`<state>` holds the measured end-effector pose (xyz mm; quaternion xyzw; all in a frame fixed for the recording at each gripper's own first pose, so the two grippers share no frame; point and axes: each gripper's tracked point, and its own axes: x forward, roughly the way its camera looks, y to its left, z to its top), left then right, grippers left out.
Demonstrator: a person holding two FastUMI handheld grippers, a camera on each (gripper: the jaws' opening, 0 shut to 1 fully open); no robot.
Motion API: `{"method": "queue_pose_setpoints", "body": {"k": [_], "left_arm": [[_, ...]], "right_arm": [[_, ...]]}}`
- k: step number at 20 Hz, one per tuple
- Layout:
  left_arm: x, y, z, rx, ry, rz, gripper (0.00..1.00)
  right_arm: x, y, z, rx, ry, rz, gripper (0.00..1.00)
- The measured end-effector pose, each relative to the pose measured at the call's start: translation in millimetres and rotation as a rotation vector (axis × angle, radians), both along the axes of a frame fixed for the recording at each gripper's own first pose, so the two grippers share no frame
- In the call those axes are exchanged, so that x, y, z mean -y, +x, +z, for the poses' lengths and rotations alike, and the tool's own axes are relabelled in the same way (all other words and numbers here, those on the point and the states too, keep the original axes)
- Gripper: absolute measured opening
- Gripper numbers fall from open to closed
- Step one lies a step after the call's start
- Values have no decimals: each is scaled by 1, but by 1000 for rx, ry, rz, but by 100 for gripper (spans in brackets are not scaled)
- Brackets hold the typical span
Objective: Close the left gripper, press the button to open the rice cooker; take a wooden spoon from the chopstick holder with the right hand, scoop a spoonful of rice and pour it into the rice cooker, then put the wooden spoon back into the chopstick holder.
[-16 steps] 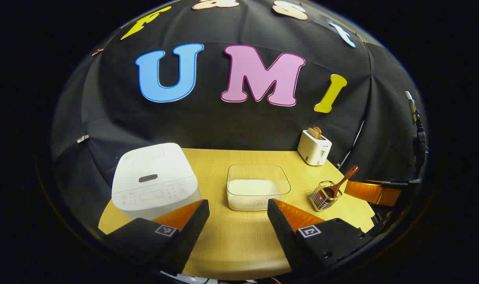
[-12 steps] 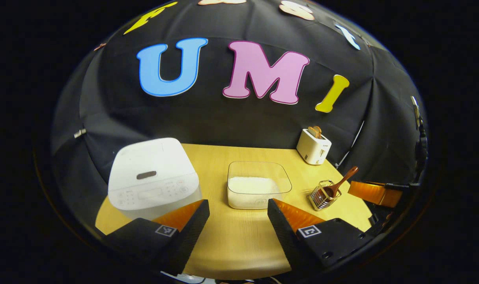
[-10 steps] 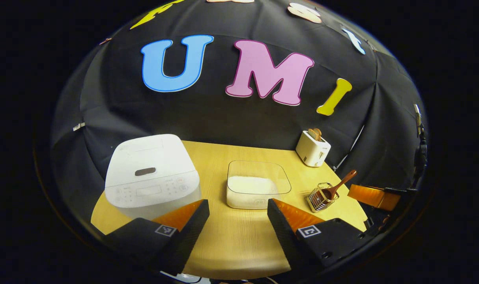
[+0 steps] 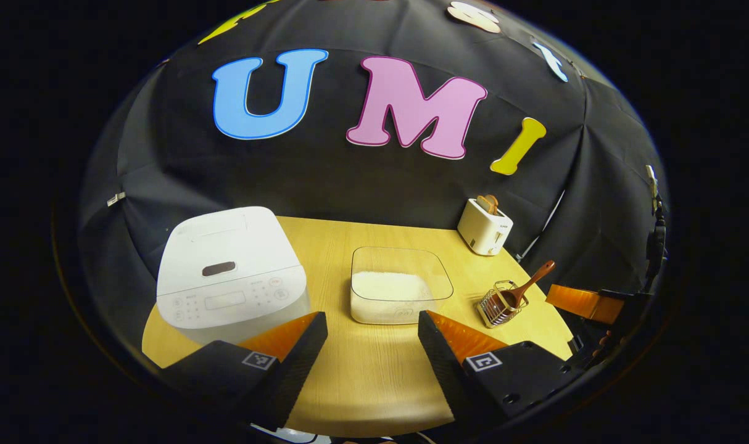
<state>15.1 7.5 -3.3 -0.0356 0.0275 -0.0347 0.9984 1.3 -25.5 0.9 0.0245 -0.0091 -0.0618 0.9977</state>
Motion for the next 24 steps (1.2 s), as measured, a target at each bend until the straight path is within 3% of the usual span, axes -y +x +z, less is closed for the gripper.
{"method": "queue_pose_setpoints", "body": {"k": [8, 9, 12, 15, 16, 24], "left_arm": [[-4, 9, 3, -38, -22, 71, 96], [-4, 10, 9, -30, -21, 87, 92], [-7, 11, 22, 0, -7, 144, 95], [-8, 3, 23, 7, -18, 208, 92], [-7, 0, 18, 3, -21, 227, 96], [-10, -46, -22, -48, -72, 381, 96]], "right_arm": [[73, 35, 24, 13, 24, -70, 98], [80, 43, 27, 13, 27, -71, 98], [104, 68, 27, -8, 37, -73, 98], [123, 96, 19, -38, 36, -63, 98], [128, 104, 17, -46, 36, -57, 98], [144, 148, -3, -99, 87, -3, 98]]}}
